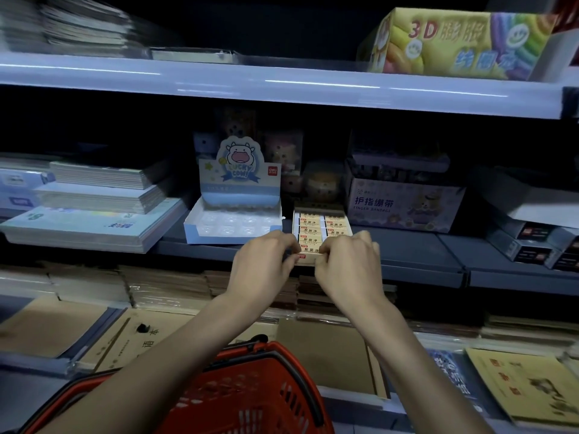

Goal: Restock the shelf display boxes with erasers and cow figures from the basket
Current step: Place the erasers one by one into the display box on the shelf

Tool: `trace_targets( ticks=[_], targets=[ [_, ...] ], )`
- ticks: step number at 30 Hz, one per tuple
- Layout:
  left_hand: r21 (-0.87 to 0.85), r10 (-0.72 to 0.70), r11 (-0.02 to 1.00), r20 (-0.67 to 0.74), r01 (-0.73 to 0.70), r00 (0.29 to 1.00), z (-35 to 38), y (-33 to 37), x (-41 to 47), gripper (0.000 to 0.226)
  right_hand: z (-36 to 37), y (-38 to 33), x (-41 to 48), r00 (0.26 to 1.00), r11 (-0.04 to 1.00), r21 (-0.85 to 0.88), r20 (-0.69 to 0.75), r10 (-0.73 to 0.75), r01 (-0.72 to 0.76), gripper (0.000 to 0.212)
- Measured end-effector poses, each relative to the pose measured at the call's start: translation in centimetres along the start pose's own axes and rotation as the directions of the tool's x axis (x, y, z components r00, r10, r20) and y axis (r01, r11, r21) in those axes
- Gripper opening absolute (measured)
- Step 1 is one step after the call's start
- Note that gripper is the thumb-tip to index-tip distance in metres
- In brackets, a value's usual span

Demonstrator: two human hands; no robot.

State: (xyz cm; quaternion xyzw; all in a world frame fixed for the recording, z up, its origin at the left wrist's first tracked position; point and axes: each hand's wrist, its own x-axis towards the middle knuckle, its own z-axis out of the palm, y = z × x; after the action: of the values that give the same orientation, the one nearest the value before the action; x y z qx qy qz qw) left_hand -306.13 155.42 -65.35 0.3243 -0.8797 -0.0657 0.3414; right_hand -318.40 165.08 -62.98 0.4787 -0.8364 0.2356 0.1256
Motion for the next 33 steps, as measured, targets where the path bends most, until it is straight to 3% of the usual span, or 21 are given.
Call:
trace_targets(
  ticks=[7,12,16,20,25,29,33],
  targets=[
    [0.104,0.067,0.992,0.072,-0.075,0.995,-0.1,-0.2,-0.1,0.02,0.1,-0.1,-0.8,0.996,0.995,-0.049,0.006,-0.09,0.09,0.031],
    [0.117,0.071,0.988,0.228,-0.1,0.971,-2.4,0.6,-0.4,0.035,-0.7,-0.3,-2.3,0.987,0.983,-0.107,-0.027,-0.156,0.152,0.028],
    [0.053,0.049,0.997,0.248,-0.064,0.967,-5.3,-2.1,-5.0,0.051,-0.5,-1.7,-5.1,0.943,0.948,0.063,-0.145,-0.301,0.312,0.032],
    [0.213,0.044,0.972,0.266,-0.104,0.963,-7.8,-7.6,-14.1,0.053,1.9,-3.8,-9.3,0.876,0.861,0.173,-0.028,-0.481,0.479,0.046],
    [0.327,-0.126,0.945,0.356,0.003,0.926,-10.1,-13.6,-24.1,0.066,6.5,-5.7,-14.5,0.736,0.785,0.217,0.273,-0.619,0.58,0.067],
    [0.337,-0.224,0.938,0.403,0.083,0.887,-10.0,-17.5,-29.5,0.066,10.9,-7.4,-18.3,0.535,0.716,0.262,0.514,-0.671,0.647,0.075],
    [0.386,-0.234,0.922,0.472,0.04,0.85,-8.9,-19.8,-32.1,0.065,16.1,-9.1,-21.6,0.352,0.673,0.271,0.686,-0.637,0.689,0.074]
  ],
)
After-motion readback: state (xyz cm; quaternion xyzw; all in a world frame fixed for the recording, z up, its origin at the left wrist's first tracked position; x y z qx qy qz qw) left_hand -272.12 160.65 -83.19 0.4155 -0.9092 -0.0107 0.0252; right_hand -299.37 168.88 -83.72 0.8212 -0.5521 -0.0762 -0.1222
